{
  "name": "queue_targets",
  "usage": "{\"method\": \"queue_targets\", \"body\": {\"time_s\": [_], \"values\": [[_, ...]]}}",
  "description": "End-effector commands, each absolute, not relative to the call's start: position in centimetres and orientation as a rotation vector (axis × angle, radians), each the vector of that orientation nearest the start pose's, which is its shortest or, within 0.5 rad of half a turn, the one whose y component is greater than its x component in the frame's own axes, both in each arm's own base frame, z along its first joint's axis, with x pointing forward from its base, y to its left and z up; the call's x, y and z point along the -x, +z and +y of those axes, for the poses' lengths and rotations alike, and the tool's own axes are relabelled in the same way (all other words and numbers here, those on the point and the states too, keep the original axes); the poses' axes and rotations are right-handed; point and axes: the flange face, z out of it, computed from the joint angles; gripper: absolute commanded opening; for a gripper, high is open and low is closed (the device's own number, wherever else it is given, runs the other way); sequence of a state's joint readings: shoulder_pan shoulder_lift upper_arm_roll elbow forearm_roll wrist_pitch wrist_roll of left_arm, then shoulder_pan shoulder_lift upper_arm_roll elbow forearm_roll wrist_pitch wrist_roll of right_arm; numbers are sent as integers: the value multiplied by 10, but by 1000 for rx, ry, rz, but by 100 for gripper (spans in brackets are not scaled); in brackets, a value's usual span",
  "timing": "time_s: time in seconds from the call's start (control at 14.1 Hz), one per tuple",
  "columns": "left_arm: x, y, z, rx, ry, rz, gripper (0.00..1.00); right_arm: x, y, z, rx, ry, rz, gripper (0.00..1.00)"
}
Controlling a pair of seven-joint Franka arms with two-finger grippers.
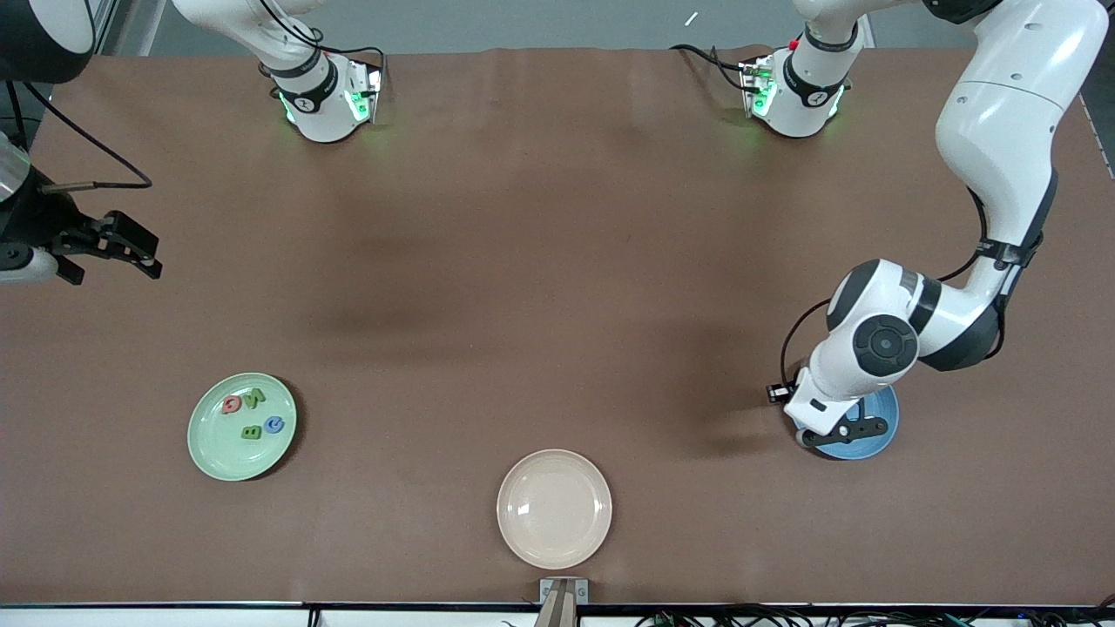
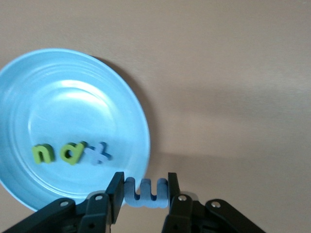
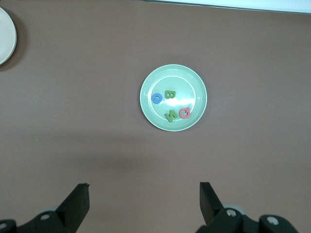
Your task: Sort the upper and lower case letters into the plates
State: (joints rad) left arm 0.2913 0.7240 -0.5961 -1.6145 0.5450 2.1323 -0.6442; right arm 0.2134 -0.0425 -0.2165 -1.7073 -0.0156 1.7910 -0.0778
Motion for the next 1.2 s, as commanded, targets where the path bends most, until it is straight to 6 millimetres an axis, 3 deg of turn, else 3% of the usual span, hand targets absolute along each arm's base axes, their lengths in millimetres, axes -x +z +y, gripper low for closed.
{"method": "queue_targets", "body": {"time_s": [0.0, 0.5, 0.64, 0.78, 0.92, 1.13], "values": [[-665, 255, -125, 3035, 47, -151, 0, -552, 609, -7, 3156, -203, -99, 100], [-660, 251, -127, 3030, 77, -112, 0, -552, 613, -10, 3160, -211, -87, 100], [-659, 249, -128, 3028, 84, -107, 0, -551, 615, 6, 3171, -220, -122, 100], [-659, 250, -128, 3027, 80, -108, 0, -552, 621, 5, 3173, -237, -124, 100], [-659, 252, -130, 3030, 77, -109, 0, -553, 640, -1, 3169, -297, -116, 100], [-656, 255, -135, 3022, 94, -112, 0, -543, 665, -12, 3176, -229, -79, 100]]}}
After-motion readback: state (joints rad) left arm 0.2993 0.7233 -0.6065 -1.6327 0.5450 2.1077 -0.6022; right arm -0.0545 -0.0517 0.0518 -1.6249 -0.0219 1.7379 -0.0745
